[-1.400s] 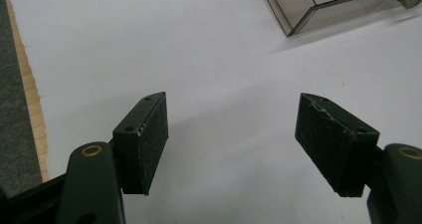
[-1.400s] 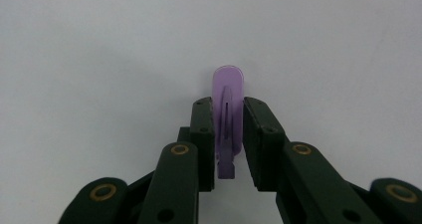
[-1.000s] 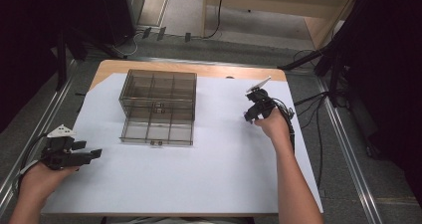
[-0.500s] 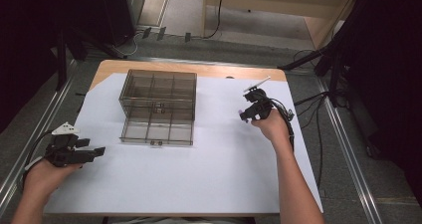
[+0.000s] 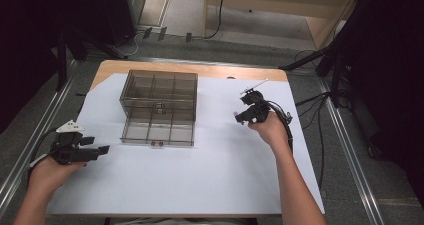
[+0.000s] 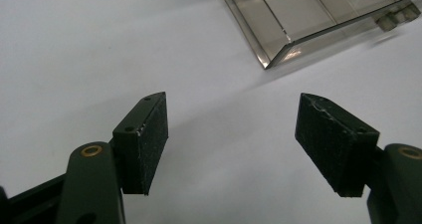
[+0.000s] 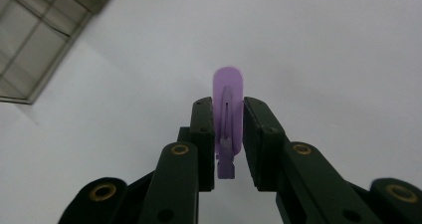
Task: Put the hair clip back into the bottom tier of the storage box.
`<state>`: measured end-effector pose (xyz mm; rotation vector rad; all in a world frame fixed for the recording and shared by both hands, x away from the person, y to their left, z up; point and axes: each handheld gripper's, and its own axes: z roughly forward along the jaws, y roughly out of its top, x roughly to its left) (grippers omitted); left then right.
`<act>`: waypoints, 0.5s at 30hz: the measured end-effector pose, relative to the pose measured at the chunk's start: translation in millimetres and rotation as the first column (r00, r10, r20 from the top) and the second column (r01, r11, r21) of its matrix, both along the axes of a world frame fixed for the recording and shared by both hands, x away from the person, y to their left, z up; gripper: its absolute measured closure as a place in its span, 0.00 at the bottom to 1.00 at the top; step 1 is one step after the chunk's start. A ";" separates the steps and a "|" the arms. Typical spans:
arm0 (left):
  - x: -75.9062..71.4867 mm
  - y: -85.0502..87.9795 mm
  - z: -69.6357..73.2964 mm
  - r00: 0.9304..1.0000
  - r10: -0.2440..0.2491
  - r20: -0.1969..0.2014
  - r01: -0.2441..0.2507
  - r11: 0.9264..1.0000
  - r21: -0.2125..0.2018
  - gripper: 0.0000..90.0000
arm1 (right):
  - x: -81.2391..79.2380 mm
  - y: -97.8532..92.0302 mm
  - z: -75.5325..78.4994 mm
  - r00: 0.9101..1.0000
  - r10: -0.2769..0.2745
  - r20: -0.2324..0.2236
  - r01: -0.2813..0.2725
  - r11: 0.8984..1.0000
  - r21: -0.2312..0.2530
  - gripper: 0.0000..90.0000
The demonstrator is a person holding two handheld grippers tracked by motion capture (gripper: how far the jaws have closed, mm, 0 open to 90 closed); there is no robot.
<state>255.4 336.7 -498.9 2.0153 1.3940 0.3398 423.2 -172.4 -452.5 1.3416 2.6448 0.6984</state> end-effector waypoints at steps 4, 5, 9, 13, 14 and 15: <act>2.5 -2.0 -0.1 1.000 -0.014 -0.009 0.014 1.000 0.004 0.33 | -3.5 2.8 1.1 1.000 0.004 0.012 -0.004 1.000 0.005 0.86; 3.5 -2.9 0.1 1.000 -0.013 -0.007 0.014 1.000 0.001 0.33 | -4.8 3.6 0.8 1.000 0.008 0.012 -0.008 1.000 -0.002 0.86; 4.6 -3.7 0.4 1.000 -0.020 -0.010 0.020 1.000 0.005 0.33 | -6.5 5.3 0.0 1.000 0.022 0.010 -0.022 1.000 0.009 0.86; 5.7 -5.7 1.1 1.000 -0.020 0.002 0.020 1.000 -0.007 0.33 | -10.8 11.7 1.7 0.999 0.047 0.028 -0.047 0.999 0.009 0.86; 5.7 -5.7 1.1 1.000 -0.020 0.002 0.020 1.000 -0.007 0.33 | -10.8 11.7 1.7 0.999 0.047 0.028 -0.047 0.999 0.009 0.86; 6.2 -5.9 1.2 1.000 -0.023 0.000 0.023 1.000 -0.005 0.33 | -13.1 15.1 2.8 0.998 0.050 0.025 -0.051 0.999 0.009 0.86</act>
